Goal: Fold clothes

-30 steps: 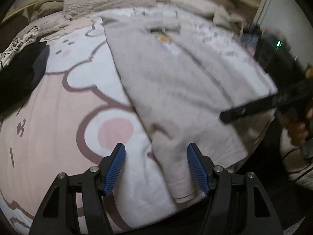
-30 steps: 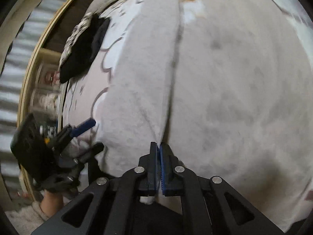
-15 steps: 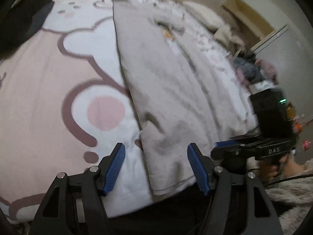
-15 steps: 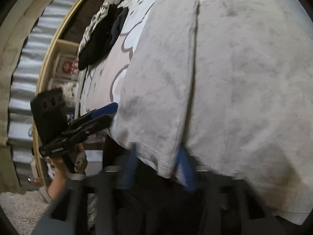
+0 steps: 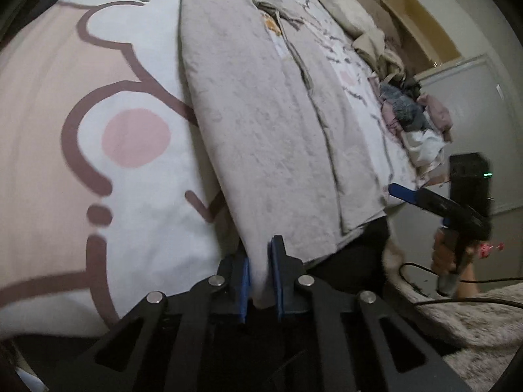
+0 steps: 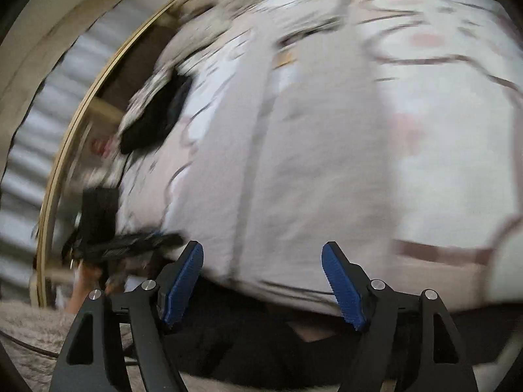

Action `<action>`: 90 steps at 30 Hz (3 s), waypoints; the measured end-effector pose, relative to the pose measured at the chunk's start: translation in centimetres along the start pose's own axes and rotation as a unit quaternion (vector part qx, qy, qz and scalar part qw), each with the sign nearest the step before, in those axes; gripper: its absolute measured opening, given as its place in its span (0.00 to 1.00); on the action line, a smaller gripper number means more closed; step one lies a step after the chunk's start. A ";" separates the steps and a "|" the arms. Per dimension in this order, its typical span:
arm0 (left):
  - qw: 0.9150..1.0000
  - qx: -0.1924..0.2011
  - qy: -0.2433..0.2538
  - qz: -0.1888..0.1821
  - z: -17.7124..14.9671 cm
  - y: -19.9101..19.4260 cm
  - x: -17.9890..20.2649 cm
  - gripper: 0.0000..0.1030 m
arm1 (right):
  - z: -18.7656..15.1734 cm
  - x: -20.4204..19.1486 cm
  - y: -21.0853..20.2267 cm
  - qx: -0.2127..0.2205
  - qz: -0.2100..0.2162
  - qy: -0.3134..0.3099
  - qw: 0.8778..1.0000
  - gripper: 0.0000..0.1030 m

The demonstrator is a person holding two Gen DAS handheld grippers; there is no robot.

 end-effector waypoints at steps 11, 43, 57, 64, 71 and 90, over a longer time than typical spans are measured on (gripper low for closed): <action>0.998 0.029 -0.001 0.049 0.4 -0.6 -1.2 0.61 | -1.8 7.0 0.6 0.002 0.058 0.122 0.991 0.45; 0.998 0.030 0.040 -0.035 0.6 -1.6 3.9 0.07 | -2.2 0.7 -1.5 -0.007 0.031 0.007 0.999 0.07; 0.987 0.128 -0.031 -0.087 11.8 -4.5 1.7 0.06 | 7.0 4.6 -2.6 0.042 0.073 0.135 0.987 0.06; 0.987 0.128 -0.074 -0.067 18.0 -2.3 -1.7 0.06 | 13.8 4.0 0.7 0.047 0.033 0.109 0.992 0.06; 0.980 0.117 -0.146 -0.068 20.7 0.2 -5.5 0.06 | 18.5 4.9 3.7 0.037 -0.021 0.092 0.995 0.06; 0.976 0.154 -0.152 -0.039 24.4 -3.0 -6.0 0.56 | 19.0 0.0 5.5 0.015 -0.089 -0.080 0.993 0.32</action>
Point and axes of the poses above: each gripper's, at about its wrist camera, not at the fingertips, and y roughly the way its jaws point, x to its right, z to its top, the point moved 5 cm from there along y, roughly the way its jaws point, and after that the axes turned 2 degrees about z, right-handed, at the moved point
